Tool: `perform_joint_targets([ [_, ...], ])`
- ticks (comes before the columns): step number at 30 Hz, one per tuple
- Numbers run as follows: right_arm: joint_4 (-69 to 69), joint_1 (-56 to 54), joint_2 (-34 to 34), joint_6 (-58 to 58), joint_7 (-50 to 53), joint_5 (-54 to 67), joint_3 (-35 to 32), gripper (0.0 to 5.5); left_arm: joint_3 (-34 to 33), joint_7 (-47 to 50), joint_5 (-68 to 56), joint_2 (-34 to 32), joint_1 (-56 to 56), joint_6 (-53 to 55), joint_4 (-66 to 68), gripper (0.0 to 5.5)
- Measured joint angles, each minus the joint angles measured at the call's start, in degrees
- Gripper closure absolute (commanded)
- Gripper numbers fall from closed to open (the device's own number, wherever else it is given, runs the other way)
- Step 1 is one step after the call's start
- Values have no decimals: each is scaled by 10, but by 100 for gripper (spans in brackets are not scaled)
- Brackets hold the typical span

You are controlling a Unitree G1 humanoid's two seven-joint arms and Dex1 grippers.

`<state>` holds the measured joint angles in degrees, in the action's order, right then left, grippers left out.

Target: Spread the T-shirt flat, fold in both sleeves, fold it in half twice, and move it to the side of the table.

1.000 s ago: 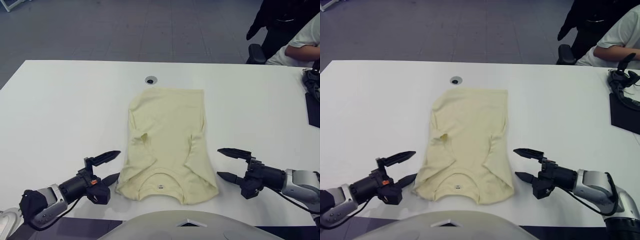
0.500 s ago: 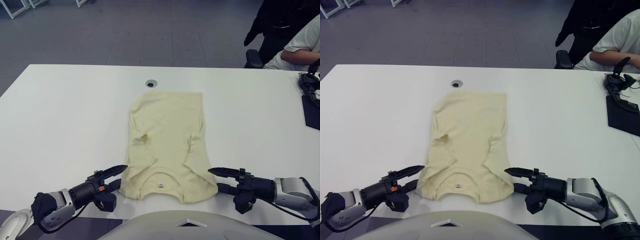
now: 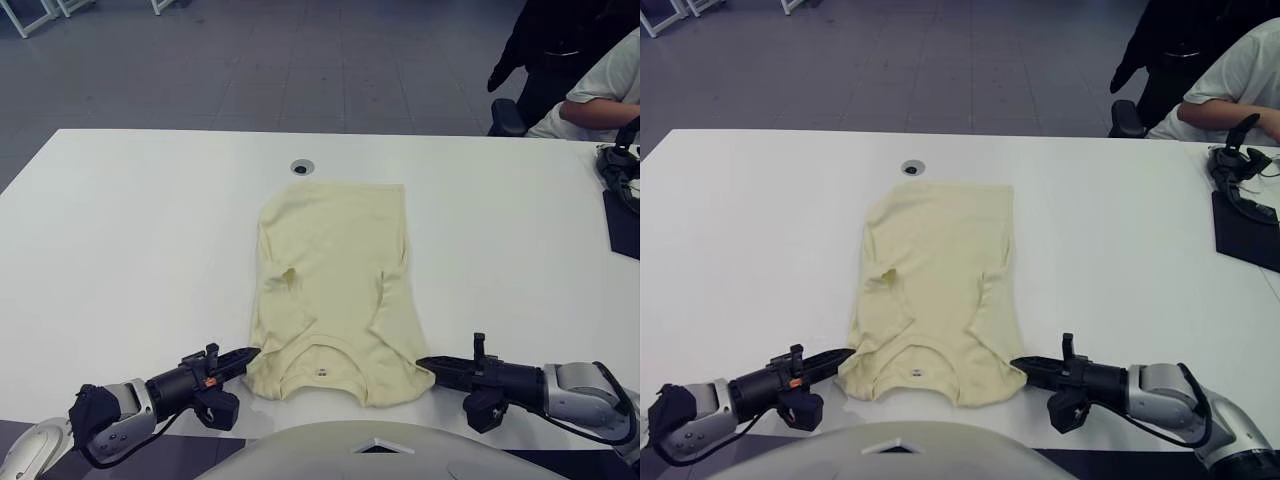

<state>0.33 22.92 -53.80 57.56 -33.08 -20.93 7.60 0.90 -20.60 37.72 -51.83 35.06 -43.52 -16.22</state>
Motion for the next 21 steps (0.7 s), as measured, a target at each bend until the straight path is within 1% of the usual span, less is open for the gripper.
perform_joint_targets([
  [3, -7, 1, -3, -17, -4, 11, 2, 549, 1, -6, -13, -1, 4, 7, -4, 550],
  [6, -30, 12, -16, -61, -33, 65, 19, 549, 5, -21, -42, -1, 12, 19, -8, 550],
  [10, -102, 54, -59, -186, -114, 232, 41, 549, 21, -80, -144, -5, 47, 67, -31, 550],
  [13, -163, 59, -90, -276, -167, 392, 29, 549, 9, -131, -275, -18, 80, 115, -74, 550],
  [15, -186, 62, -106, -318, -196, 471, 7, 549, -17, -156, -341, -31, 98, 135, -103, 550],
  [16, -202, 64, -117, -348, -216, 534, -23, 549, -52, -180, -401, -44, 116, 152, -133, 550],
  [17, -211, 66, -120, -365, -225, 571, -45, 549, -75, -195, -435, -53, 129, 158, -150, 550],
  [19, -245, 75, -123, -415, -248, 671, -118, 549, -139, -252, -537, -72, 171, 179, -201, 550],
  [21, -293, 88, -128, -461, -274, 747, -191, 549, -197, -309, -616, -83, 203, 193, -247, 550],
])
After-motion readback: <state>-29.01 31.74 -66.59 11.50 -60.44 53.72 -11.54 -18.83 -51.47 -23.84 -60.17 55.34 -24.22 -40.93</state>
